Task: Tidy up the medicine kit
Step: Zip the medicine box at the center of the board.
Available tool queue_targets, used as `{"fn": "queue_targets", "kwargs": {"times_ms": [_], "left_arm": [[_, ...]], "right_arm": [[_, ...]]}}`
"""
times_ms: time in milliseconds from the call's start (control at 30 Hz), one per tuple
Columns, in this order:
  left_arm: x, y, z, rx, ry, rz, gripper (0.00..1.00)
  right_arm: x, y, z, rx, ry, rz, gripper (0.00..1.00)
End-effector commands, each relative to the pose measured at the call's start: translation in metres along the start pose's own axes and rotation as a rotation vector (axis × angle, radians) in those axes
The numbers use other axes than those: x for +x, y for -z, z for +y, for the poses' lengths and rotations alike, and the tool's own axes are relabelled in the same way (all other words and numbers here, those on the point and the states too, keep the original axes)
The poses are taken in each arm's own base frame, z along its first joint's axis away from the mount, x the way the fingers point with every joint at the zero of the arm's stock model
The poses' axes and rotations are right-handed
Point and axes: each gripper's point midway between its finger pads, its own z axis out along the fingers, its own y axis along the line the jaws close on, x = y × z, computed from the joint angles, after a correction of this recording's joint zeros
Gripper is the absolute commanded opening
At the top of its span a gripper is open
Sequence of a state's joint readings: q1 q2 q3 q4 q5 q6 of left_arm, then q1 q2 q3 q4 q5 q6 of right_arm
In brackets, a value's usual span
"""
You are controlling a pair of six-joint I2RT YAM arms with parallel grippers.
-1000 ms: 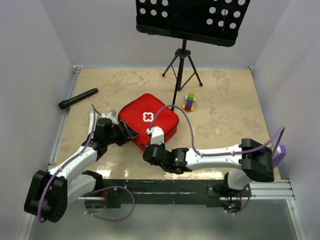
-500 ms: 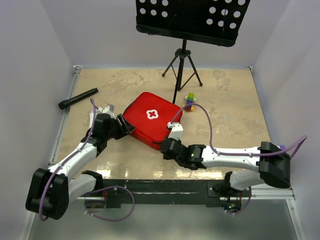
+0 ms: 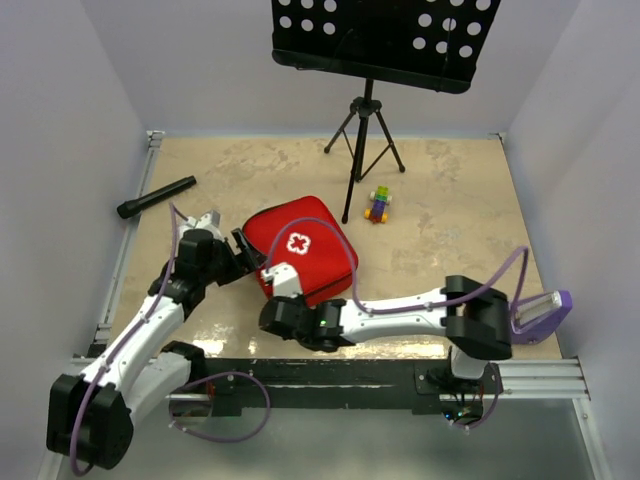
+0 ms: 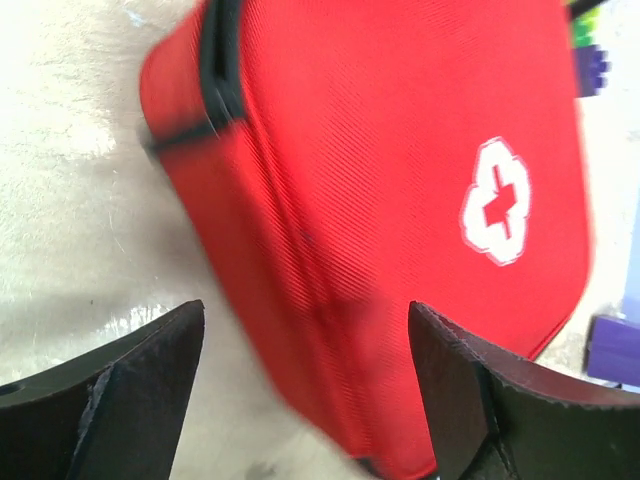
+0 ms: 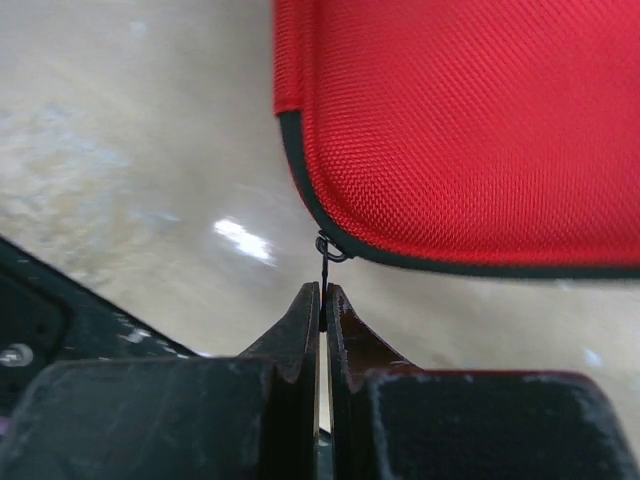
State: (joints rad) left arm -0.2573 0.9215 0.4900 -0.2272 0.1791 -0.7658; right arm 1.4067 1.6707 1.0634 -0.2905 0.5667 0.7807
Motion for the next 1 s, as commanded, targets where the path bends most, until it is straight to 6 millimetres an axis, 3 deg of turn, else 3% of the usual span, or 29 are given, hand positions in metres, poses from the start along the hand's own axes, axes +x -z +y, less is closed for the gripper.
{"fn": "queue_targets", "kwargs": {"times_ms": [0,167,267,367,467,600,833,967], "left_arm": [[0.005,0.023,-0.011,0.044,0.01,0.023,0.88],[0.027,0.025,-0.007,0.104,0.012,0.055,0.86],[0.04,0.012,-0.005,0.146,0.02,0.093,0.68],[0.048,-0.003,0.011,0.078,0.022,0.14,0.52],[0.053,-0.015,0.018,0.048,0.022,0.172,0.44],[0.044,-0.027,0.027,0.003,0.016,0.133,0.35],[0.025,-0.044,0.03,-0.052,0.0,0.093,0.0],[0.015,-0.047,0.025,-0.055,-0.005,0.078,0.0]], "right_arm": [[-0.015,-0.009,0.055,-0.076,0.119,-0.014,0.0],[-0.016,-0.017,0.068,-0.083,0.124,-0.011,0.0],[-0.005,-0.017,0.057,-0.063,0.106,0.011,0.0],[0.001,-0.011,0.045,-0.053,0.063,0.019,0.0],[0.007,-0.004,0.034,-0.047,0.039,0.026,0.0],[0.017,0.001,0.02,-0.022,0.012,0.049,0.0],[0.045,0.012,-0.015,0.037,-0.052,0.103,0.0],[0.064,0.021,-0.039,0.078,-0.099,0.137,0.0]]}}
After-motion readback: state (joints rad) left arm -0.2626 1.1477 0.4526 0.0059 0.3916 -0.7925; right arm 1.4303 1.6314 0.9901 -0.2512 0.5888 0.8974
